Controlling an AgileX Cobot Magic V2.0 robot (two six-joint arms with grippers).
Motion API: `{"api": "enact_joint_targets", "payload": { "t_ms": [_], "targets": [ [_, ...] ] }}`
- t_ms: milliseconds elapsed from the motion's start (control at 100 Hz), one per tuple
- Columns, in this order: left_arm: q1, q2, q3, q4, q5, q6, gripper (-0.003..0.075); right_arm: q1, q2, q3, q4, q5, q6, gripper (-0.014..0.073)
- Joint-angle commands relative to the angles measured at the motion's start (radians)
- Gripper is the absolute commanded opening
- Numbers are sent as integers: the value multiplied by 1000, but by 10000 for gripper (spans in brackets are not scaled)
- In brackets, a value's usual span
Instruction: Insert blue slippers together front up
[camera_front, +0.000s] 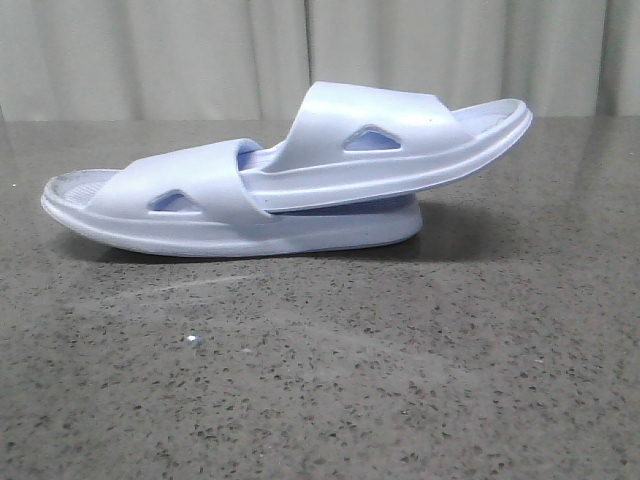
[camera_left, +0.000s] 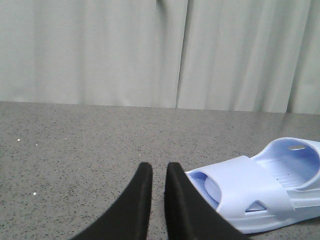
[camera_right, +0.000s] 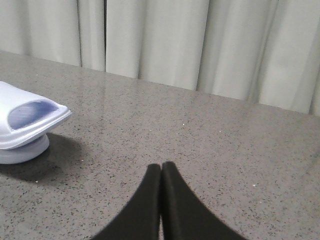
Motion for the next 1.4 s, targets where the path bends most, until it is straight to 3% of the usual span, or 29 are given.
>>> {"api": "enact_joint_targets", "payload": {
  "t_ms": [0,690,780,940,990,1060,1170,1250,1390],
  "targets": [
    [-5,8,-26,-21,3,0,16,-5,-15,-25,-16,-68,0,-107],
    [-16,8,-8,-21,3,0,16,-5,-15,-25,-16,-68,0,-107],
    [-16,5,-4,-20,-57,0,16,-5,-15,-25,-16,-68,0,-107],
    [-20,3,-4,138,-76,-28,16,-5,-15,-25,-16,-68,0,-107],
    [-20,-10,-4,271,-74,-107,16,-5,-15,-25,-16,-68,0,-107],
    [-20,-36,-4,514,-73,-331,16,-5,-15,-25,-16,-68,0,-107],
    [-20,-77,-4,989,-49,-828,16,-5,-15,-25,-16,-68,0,-107],
    [-20,-101,8,1216,-42,-1116,16,-5,-15,-25,-16,-68,0,-107],
    [-18,-138,43,1391,-65,-1265,16,-5,-15,-25,-16,-68,0,-107]
  ]
}}
